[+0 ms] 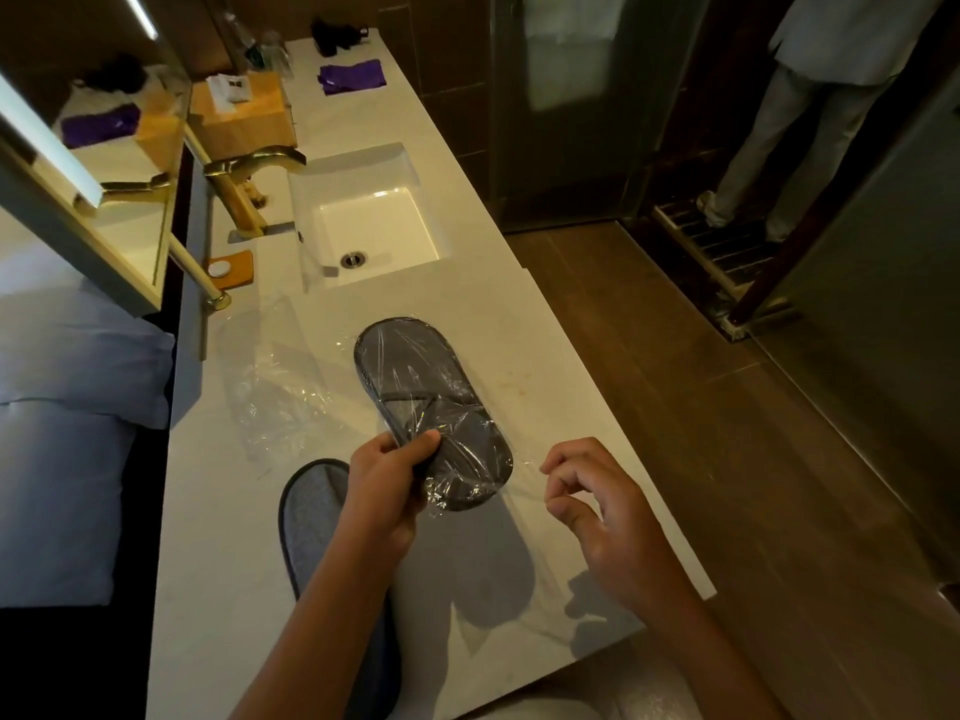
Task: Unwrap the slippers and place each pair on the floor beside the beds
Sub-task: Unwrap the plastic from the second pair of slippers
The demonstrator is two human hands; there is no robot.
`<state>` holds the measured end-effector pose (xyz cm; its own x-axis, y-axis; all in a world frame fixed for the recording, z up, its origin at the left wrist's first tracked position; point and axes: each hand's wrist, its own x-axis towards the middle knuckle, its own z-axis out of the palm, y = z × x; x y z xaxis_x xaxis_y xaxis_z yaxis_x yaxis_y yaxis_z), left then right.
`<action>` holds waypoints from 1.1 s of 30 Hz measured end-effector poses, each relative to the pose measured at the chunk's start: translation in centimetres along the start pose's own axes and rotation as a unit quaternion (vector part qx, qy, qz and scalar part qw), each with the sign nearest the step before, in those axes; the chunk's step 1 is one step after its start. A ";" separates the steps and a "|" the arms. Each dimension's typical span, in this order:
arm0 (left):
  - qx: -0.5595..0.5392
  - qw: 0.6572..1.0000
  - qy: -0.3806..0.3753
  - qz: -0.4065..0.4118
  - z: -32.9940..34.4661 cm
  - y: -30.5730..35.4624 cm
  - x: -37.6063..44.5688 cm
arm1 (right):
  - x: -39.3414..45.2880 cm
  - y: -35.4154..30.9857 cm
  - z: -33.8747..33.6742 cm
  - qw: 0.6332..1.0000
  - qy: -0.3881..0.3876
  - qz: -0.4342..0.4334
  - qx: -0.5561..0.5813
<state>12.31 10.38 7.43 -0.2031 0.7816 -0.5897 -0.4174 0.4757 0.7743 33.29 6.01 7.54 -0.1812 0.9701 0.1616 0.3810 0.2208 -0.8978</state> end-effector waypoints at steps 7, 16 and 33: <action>0.018 1.000 -0.012 0.000 -0.1 -0.3 -0.6 | 0.1 -0.3 -0.7 0.988 0.081 0.079 0.107; 0.082 0.995 -0.036 0.042 0.5 -0.7 -2.0 | 1.8 -2.5 2.1 0.935 -0.156 -0.134 -0.288; -0.004 0.998 0.015 0.058 -0.4 -1.3 -0.7 | -0.9 -1.0 1.0 0.984 -0.082 -0.097 -0.128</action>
<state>12.66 9.05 6.71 -0.2762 0.8194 -0.5024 -0.3957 0.3794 0.8363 32.15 4.84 7.93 -0.4078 0.8829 0.2327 0.5365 0.4380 -0.7214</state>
